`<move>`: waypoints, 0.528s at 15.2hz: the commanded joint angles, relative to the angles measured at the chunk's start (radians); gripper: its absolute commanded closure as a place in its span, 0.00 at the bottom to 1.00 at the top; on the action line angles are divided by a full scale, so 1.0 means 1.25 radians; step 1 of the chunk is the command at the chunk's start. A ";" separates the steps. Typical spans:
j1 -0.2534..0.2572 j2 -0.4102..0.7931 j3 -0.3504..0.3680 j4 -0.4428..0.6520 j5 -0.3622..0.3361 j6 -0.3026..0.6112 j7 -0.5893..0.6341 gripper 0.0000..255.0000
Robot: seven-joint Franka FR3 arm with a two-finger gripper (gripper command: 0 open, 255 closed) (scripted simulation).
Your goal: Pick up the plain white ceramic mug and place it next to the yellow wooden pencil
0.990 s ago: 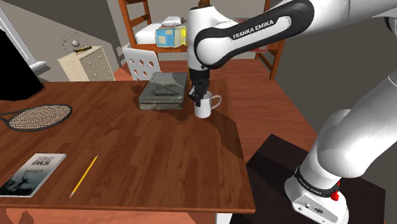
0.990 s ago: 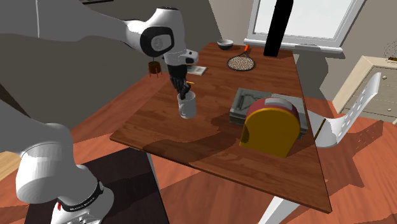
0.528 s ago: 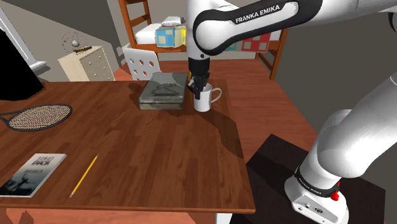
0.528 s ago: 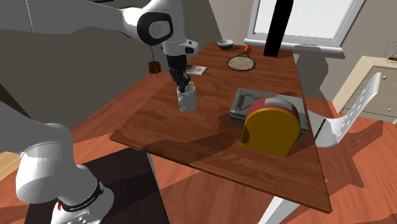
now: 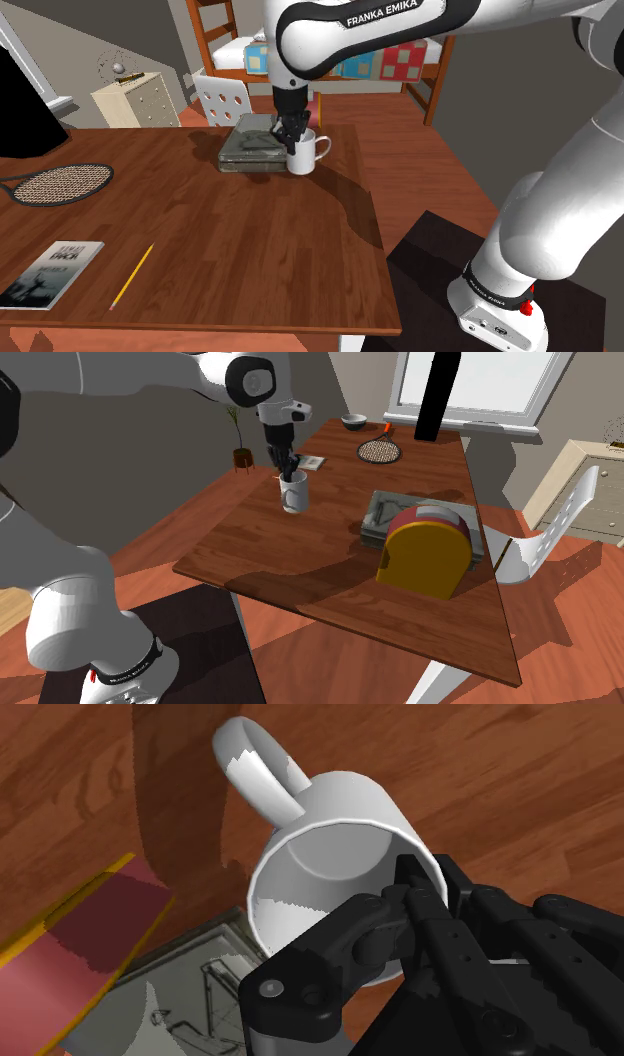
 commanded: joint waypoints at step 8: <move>0.068 0.249 0.074 0.290 -0.085 -0.056 0.160 1.00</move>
